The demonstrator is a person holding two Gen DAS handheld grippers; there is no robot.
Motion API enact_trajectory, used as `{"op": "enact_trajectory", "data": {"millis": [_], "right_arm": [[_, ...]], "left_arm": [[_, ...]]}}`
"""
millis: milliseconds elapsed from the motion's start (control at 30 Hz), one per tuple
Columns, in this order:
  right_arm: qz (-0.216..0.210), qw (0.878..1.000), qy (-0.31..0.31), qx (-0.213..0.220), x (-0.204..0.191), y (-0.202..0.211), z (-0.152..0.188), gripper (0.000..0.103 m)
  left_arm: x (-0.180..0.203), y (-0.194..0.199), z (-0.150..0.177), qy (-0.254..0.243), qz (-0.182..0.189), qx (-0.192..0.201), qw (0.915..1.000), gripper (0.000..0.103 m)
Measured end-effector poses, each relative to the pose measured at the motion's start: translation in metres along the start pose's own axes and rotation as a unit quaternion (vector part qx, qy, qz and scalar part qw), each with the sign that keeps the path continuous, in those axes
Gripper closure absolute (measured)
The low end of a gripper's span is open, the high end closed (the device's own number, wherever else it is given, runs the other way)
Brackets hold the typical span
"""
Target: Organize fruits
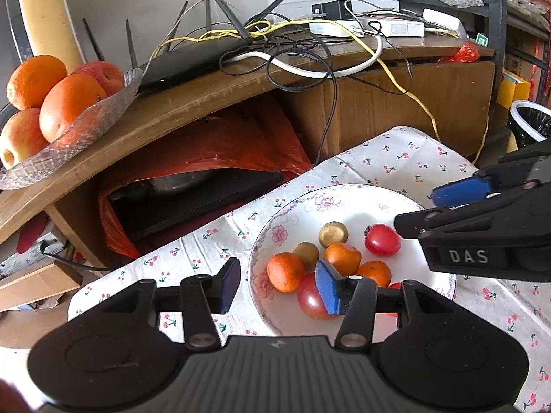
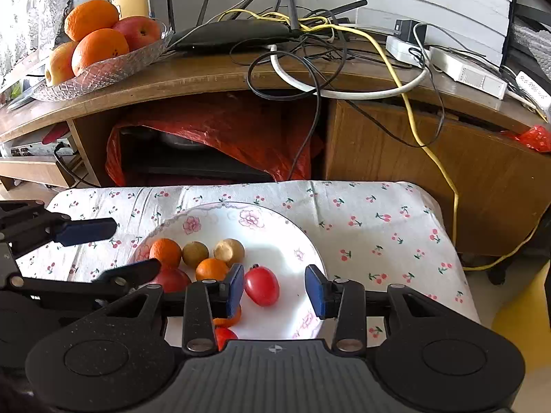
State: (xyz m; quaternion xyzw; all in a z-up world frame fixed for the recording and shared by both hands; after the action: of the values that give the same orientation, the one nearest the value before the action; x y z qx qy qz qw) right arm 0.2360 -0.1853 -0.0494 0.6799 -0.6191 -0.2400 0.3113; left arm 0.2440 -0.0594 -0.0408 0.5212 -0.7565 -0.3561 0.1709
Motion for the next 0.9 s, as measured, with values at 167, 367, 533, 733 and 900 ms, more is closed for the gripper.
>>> {"op": "enact_trajectory", "data": {"millis": [167, 367, 533, 733, 900], "right_arm": [[0.004, 1.000, -0.001, -0.002, 0.002, 0.006, 0.004, 0.066], [0.007, 1.000, -0.002, -0.006, 0.001, 0.008, 0.007, 0.066], [0.010, 1.000, 0.002, -0.017, 0.001, 0.006, 0.012, 0.066], [0.013, 1.000, 0.004, -0.019, 0.000, 0.014, 0.017, 0.065], [0.013, 1.000, 0.006, -0.016, -0.001, 0.026, 0.020, 0.065]], "left_arm": [[-0.001, 0.002, 0.000, 0.001, -0.010, 0.004, 0.9999, 0.035], [0.000, -0.002, 0.004, 0.000, -0.016, -0.003, 0.9999, 0.031], [0.000, 0.000, 0.008, 0.001, -0.024, -0.005, 0.9997, 0.028], [0.001, 0.014, 0.009, -0.002, -0.041, 0.006, 0.9991, 0.021], [0.004, 0.031, 0.012, -0.003, -0.055, 0.017, 0.9983, 0.012]]}}
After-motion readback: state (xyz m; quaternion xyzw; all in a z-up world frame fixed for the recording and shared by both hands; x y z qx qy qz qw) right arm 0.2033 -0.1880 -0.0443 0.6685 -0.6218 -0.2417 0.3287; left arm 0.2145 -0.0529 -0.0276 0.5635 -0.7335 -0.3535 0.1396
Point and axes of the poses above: each gripper's, at about its wrist camera, not at the fingertips, and y roughly against the way its jaws point, x to its right, z to its underside, the point moved 6 cm from there along -y, roughly the way its jaws point, and after that the axes turned 4 degrees about z, right-handed, at the moved point
